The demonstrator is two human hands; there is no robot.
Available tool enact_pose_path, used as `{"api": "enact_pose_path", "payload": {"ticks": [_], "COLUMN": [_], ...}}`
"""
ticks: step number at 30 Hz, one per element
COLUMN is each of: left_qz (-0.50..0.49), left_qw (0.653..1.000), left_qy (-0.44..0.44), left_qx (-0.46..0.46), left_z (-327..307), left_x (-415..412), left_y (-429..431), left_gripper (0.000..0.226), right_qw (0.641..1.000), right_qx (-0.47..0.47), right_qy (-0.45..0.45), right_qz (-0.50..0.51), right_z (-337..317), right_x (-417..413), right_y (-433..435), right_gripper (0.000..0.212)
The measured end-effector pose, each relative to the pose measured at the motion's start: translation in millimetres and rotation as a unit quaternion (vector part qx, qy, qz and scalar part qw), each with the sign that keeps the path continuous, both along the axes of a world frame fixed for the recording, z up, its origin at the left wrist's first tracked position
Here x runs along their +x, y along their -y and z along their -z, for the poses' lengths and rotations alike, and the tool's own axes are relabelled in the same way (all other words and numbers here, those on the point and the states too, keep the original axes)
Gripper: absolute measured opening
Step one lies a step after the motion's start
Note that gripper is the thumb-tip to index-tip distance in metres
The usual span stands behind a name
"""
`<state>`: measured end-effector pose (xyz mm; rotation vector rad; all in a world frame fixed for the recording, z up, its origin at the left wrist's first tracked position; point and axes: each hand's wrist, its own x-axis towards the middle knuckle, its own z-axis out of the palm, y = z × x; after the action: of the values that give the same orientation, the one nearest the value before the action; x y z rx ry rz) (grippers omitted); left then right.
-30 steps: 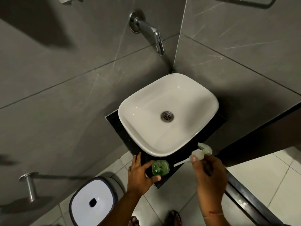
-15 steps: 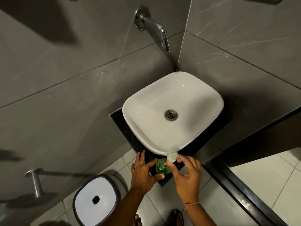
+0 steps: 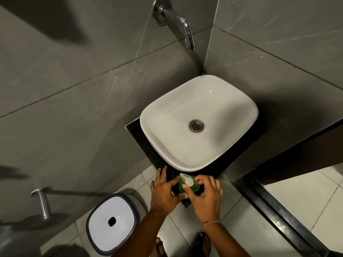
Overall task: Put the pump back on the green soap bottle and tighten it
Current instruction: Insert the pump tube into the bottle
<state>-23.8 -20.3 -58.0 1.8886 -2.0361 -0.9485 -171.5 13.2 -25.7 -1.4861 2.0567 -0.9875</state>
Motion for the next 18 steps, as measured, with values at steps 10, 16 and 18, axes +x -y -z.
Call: {"api": "enact_pose_path", "payload": {"ticks": [10,16,18], "left_qz": [-0.005,-0.001,0.003], "left_qw": [1.000,1.000,1.000], "left_qy": [0.000,0.004,0.003], "left_qx": [-0.002,-0.005,-0.004], "left_z": [0,1,1], "left_x": [-1,0,0], "left_y": [-1,0,0], "left_gripper": [0.071,0.070,0.071], "right_qw": [0.999,0.999,0.998], "right_qx": [-0.013,-0.008,-0.022], "right_qy": [0.041,0.019,-0.013], "right_qz": [-0.004,-0.025,-0.063], "right_z": [-1,1,0], "right_x": [5,2,-5], "right_y": [4,1,-1], "right_gripper": [0.033,0.044,0.045]}}
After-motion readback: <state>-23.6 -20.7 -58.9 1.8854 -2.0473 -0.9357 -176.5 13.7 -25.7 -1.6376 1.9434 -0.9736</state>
